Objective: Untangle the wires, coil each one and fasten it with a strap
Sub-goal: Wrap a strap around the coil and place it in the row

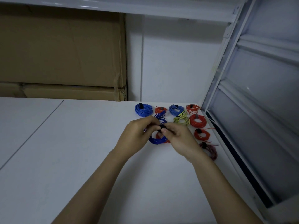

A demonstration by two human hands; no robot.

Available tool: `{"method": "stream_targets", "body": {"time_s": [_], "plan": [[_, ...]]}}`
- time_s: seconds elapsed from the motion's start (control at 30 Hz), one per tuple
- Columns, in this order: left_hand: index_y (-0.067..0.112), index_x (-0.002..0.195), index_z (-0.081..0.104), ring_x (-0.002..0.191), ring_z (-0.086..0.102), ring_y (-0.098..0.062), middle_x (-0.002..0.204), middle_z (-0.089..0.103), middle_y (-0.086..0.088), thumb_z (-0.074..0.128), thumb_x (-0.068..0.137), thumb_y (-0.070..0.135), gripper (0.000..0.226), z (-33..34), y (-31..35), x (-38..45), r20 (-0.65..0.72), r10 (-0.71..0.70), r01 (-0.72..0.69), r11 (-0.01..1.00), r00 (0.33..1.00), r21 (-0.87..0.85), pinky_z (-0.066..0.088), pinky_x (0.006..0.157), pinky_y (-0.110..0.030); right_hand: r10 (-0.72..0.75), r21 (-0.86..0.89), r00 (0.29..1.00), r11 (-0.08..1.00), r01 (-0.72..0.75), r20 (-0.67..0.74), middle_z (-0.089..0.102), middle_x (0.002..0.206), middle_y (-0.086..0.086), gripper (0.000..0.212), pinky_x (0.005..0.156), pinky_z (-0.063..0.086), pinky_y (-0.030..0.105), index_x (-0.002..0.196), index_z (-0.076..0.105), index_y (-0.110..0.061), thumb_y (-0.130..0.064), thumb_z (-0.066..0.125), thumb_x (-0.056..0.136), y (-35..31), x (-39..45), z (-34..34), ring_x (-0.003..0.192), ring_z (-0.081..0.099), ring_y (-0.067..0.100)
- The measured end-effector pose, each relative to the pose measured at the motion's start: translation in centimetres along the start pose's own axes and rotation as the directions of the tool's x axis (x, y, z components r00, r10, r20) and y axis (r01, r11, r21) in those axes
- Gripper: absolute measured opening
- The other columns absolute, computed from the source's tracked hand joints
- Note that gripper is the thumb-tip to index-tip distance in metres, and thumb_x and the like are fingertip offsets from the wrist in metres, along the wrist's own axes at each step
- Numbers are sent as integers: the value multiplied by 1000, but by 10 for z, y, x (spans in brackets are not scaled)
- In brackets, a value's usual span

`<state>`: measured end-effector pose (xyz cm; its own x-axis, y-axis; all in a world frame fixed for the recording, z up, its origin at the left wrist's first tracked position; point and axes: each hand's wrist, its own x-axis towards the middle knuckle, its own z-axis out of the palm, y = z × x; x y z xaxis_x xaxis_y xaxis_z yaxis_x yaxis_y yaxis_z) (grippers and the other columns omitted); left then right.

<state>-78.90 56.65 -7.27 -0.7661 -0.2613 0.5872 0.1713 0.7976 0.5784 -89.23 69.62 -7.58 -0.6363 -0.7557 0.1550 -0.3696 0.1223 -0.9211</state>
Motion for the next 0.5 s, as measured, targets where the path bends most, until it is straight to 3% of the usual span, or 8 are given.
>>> {"method": "stream_targets", "body": {"time_s": [0.07,0.17,0.23,0.3,0.4,0.5], "plan": [[12,110,70,90,62,-5,98,68,7,62,92,9,20,-2,-2,0,94,-52,60,995,994,-82,52,81,-24,18,-34,1000,999,-18,19,72,85,2,26,77,52,24,85,68,-23,-7,50,97,0,0,-6,86,66,13],[14,125,63,96,61,-11,105,66,1,64,90,9,35,-5,-2,0,251,-35,47,998,967,-41,51,83,-22,23,-138,998,990,-14,65,72,90,5,19,83,50,30,92,70,-9,-9,51,97,3,-2,-12,90,65,18],[15,121,66,91,59,-14,99,65,-1,67,88,11,33,-3,-1,1,320,-11,6,1000,947,18,51,80,-26,34,-238,992,971,-3,125,71,87,5,19,80,49,32,90,69,-7,-11,52,97,5,-3,-15,85,64,19],[14,112,71,87,60,-15,94,66,-3,69,87,13,25,2,0,2,319,-53,59,998,946,-8,52,78,-31,30,-282,988,959,14,149,71,86,4,20,79,48,30,89,70,-8,-10,51,97,8,-6,-18,84,64,17],[15,97,75,80,64,-11,87,68,0,72,84,10,14,10,-1,2,265,-137,183,971,954,-155,54,75,-26,10,-159,994,987,7,105,71,95,5,23,84,48,21,99,71,-14,-6,49,97,15,-15,-21,89,64,11],[20,92,73,75,67,-7,80,71,8,73,82,9,14,23,0,4,244,-184,247,933,952,-262,54,73,-21,-11,0,1000,1000,11,27,71,99,-11,36,86,46,11,101,66,-35,-4,48,98,22,-26,-24,95,63,-1]]}}
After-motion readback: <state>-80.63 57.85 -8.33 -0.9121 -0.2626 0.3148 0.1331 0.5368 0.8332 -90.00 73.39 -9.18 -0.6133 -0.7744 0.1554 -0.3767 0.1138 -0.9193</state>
